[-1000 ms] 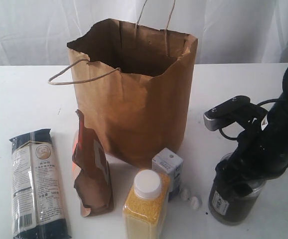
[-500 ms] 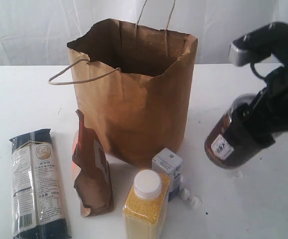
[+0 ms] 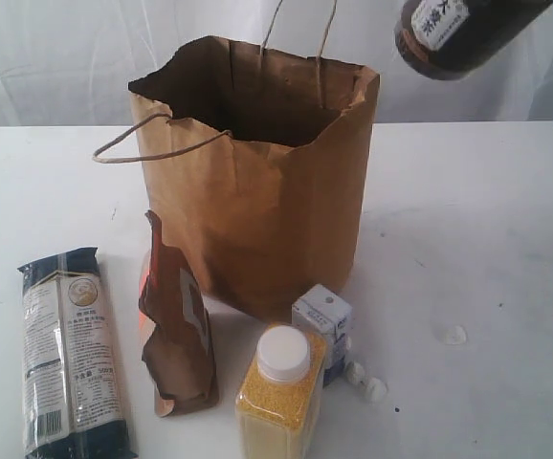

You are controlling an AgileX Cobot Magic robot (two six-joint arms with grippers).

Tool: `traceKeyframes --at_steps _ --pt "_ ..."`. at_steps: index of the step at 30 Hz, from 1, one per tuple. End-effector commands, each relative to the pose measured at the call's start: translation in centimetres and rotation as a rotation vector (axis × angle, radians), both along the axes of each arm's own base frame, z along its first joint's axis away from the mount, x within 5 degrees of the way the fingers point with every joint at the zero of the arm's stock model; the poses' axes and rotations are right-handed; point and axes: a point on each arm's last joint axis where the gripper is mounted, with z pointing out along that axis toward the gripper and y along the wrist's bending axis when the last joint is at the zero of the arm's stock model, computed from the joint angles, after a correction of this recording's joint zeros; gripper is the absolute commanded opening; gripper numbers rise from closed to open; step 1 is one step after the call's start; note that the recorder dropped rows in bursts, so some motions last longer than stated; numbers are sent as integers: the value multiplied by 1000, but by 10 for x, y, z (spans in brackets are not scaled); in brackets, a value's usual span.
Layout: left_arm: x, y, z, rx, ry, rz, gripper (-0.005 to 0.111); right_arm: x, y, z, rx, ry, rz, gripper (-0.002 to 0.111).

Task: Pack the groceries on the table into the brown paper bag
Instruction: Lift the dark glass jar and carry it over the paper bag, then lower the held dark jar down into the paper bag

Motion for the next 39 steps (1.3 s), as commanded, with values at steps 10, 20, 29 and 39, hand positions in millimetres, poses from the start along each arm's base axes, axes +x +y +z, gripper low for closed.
traceKeyframes --at_steps 10,20,29,39 --pt "0 0 -1 -9 4 1 0 21 40 12 128 -57 205 0" --pt "0 0 -1 -9 4 1 0 78 92 -38 -59 23 292 0" --pt "0 0 -1 -9 4 1 0 117 143 -80 -261 99 361 0" --pt "0 0 -1 -7 3 1 0 160 169 -142 -374 197 363 0"
